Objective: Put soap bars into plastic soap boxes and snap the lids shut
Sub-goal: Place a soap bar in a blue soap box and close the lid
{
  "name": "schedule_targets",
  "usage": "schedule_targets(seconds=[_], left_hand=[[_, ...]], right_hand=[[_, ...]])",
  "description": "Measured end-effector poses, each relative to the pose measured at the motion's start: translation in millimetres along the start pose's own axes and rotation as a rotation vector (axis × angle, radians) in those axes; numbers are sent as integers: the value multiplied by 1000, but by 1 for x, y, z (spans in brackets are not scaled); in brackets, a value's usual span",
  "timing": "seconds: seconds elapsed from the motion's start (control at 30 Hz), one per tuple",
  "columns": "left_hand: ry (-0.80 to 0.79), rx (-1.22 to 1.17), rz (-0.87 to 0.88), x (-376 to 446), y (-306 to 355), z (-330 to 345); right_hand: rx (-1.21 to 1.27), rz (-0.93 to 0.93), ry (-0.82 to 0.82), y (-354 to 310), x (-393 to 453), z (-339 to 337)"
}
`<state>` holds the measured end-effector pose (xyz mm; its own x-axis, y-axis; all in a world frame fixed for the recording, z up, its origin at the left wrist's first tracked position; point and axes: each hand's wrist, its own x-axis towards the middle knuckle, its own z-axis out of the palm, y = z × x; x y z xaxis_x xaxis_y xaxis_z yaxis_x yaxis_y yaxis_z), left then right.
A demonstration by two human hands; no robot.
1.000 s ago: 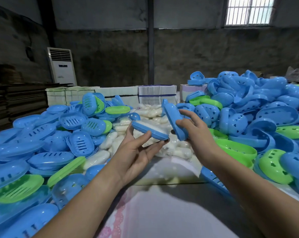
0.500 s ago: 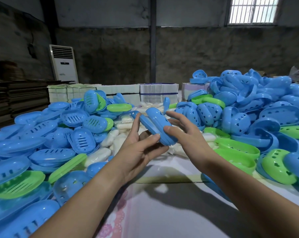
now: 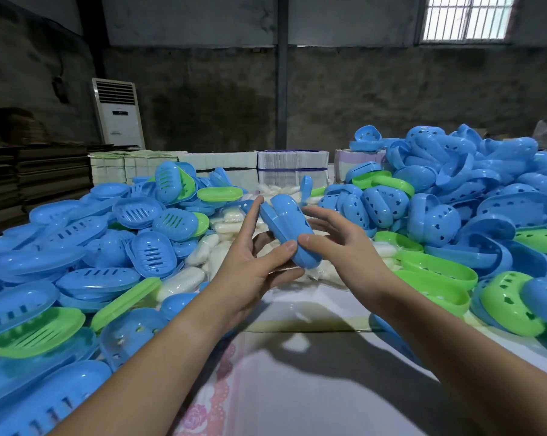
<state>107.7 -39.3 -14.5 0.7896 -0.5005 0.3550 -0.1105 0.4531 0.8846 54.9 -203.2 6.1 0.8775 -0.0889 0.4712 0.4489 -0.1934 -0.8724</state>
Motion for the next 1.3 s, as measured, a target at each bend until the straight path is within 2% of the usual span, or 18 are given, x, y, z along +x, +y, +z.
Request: schedule_targets(seconds=[0.67,0.87,1.0,1.3], left_hand=[[-88,281,54,0,4,-8],[-71,252,63,0,3,-4],[-134,210,35,-1,2,0],[-167,187,5,-6,4,3]], right_hand=[[-42,7,-64,-4,0,-9],[-50,-23,-52,-5,0,-10],[-53,-38,-50,-7,1,-12],[-121,-90,-60,-8,1,-11]])
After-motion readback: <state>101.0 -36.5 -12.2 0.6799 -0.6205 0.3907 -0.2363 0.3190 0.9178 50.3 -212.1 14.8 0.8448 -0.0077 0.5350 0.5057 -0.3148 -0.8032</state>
